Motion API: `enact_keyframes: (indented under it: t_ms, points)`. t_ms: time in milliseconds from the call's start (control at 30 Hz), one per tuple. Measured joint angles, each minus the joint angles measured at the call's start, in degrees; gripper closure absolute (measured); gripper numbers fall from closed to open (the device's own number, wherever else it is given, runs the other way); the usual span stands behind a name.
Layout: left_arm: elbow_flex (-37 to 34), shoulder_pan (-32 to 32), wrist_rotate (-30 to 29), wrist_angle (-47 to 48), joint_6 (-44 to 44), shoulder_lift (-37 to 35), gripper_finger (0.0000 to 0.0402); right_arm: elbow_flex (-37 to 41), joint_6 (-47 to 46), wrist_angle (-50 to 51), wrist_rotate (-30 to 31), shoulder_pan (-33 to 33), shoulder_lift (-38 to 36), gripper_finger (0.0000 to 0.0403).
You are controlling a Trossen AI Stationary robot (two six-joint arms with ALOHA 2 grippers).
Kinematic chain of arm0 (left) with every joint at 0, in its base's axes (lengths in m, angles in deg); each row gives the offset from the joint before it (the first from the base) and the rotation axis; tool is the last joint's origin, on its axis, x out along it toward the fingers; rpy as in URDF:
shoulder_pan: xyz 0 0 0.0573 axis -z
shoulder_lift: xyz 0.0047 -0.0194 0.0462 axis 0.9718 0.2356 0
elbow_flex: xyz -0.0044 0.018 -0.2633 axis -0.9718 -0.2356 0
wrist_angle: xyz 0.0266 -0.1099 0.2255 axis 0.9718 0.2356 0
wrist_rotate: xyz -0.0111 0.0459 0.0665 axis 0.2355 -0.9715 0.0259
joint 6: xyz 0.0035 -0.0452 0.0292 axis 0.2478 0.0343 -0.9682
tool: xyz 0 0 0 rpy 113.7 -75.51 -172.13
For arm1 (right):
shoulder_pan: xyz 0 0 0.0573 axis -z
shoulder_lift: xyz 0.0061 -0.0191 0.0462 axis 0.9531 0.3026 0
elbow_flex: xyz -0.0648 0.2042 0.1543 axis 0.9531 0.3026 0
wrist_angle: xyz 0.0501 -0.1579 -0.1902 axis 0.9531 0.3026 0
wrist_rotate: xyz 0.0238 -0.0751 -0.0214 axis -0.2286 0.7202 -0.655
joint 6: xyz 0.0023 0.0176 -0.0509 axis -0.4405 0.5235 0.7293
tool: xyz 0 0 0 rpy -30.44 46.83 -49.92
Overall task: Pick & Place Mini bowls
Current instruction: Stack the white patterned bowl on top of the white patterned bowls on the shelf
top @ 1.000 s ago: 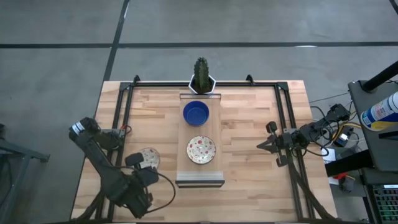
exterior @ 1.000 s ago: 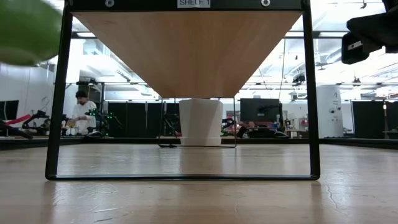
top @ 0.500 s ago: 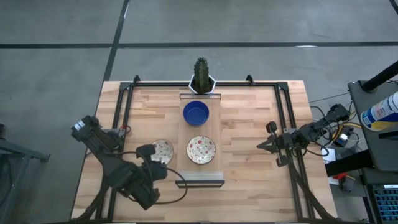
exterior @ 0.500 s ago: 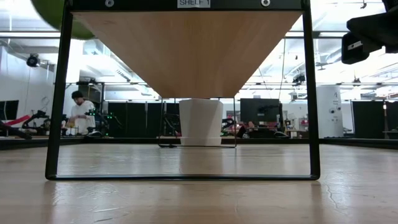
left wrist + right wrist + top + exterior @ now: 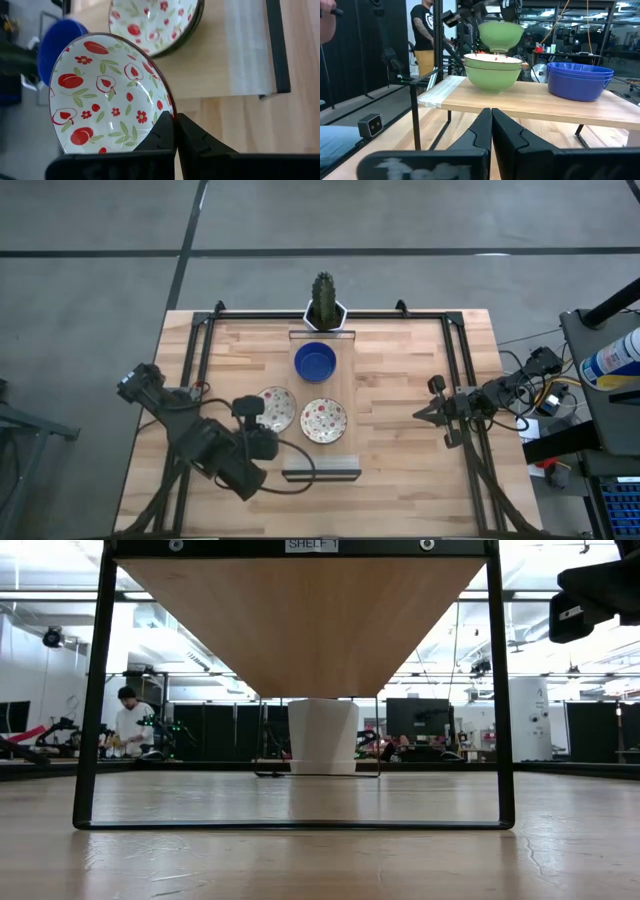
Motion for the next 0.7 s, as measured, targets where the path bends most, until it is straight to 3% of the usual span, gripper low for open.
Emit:
enact_keyframes:
  t_ms: [167,700]
  points:
    - [1.95,-2.22,-1.28,-1.52,-8.53,0.00,0.0401,-0.01,0.00,-0.01,-0.01,0.00,0.00,0.0394]
    - [3.07,-7.41,-0.41,-19.88,-35.95,0.02,0.0401,-0.02,0.01,0.00,-0.02,0.00,-0.01,0.0394]
